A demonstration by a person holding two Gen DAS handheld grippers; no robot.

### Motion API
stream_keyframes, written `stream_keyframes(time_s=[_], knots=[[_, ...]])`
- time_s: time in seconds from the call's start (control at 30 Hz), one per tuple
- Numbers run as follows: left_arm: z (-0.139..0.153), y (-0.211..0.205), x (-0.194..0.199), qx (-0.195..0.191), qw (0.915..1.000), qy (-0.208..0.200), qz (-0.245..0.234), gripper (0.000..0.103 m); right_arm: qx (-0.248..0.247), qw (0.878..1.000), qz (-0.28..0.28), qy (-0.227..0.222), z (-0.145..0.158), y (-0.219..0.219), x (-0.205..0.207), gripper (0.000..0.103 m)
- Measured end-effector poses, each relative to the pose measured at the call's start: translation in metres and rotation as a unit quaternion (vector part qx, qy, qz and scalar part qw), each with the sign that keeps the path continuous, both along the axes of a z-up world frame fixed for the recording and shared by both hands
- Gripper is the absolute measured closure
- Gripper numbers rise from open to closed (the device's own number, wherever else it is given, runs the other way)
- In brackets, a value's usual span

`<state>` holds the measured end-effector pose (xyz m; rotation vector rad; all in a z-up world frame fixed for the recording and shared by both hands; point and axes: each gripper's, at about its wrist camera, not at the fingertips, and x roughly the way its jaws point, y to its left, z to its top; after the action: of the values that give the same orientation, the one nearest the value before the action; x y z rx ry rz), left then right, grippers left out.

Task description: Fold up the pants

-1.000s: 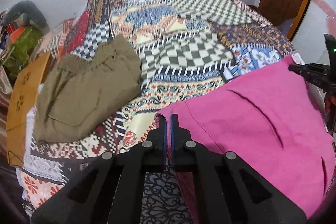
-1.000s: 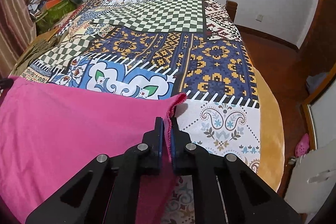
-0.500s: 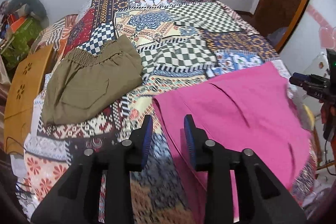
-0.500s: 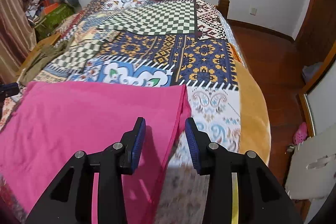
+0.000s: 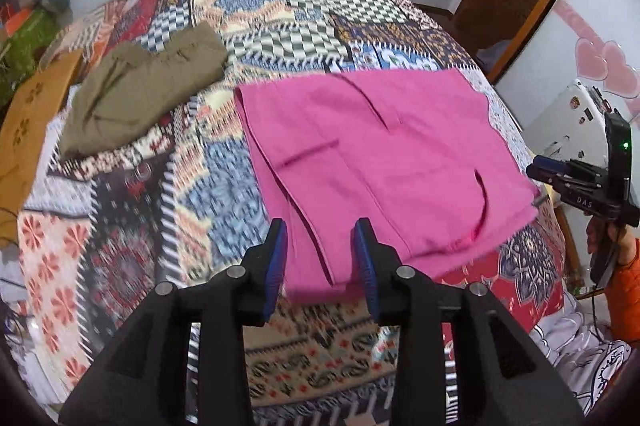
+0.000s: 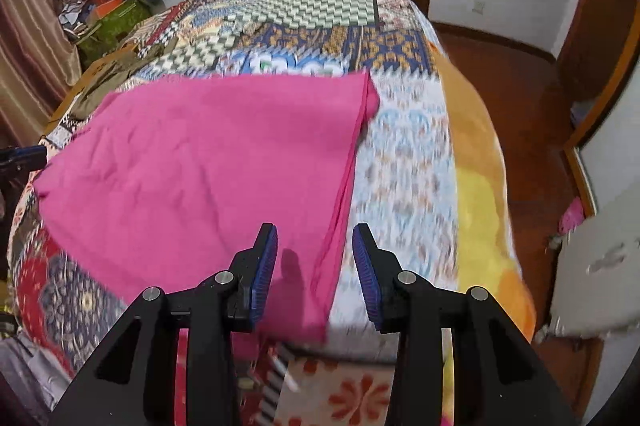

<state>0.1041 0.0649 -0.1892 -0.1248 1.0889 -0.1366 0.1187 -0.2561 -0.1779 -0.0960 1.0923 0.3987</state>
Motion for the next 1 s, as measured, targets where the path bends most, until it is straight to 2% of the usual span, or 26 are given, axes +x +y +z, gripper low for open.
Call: stream_keyframes(time_s=[0.23, 0.4, 0.43, 0.47, 0.5, 0.57, 0.7, 0.83, 1.0], knots=[[-0.008, -0.002, -0.008, -0.013, 0.9997, -0.002, 0.018, 0.069, 0.011, 0.999, -0.012, 0.034, -0.018, -0.001, -0.017, 0.067], [-0.005, -0.007, -0.011, 0.020, 0.9996, -0.017, 0.013, 0.091, 0.030, 0.999, -0.019, 0.037, -0.022, -0.003, -0.020, 0.068], [-0.003, -0.008, -0.012, 0.027, 0.9994, -0.022, 0.009, 0.101, 0.033, 0.999, -0.019, 0.037, -0.022, -0.004, -0.020, 0.068], [-0.002, -0.010, -0.012, 0.026, 0.9994, -0.023, 0.003, 0.103, 0.035, 0.999, -0.018, 0.036, -0.022, -0.004, -0.021, 0.070], [-0.001, -0.011, -0.013, 0.026, 0.9993, -0.026, 0.000, 0.103, 0.037, 0.999, -0.015, 0.034, -0.022, -0.003, -0.023, 0.071], [0.001, -0.014, -0.013, 0.038, 0.9988, -0.032, -0.005, 0.103, 0.042, 0.999, -0.009, 0.031, -0.021, -0.001, -0.025, 0.082], [0.007, -0.015, -0.016, 0.052, 0.9974, -0.048, -0.006, 0.103, 0.035, 0.999, 0.002, 0.018, -0.019, 0.006, -0.028, 0.092], [0.019, -0.005, -0.020, 0.057, 0.9962, -0.065, 0.009, 0.103, 0.033, 0.999, 0.002, 0.008, -0.016, 0.004, -0.030, 0.095], [0.022, 0.005, -0.022, 0.022, 0.9988, -0.042, 0.012, 0.102, 0.035, 0.999, -0.003, 0.000, -0.010, 0.001, -0.029, 0.095]])
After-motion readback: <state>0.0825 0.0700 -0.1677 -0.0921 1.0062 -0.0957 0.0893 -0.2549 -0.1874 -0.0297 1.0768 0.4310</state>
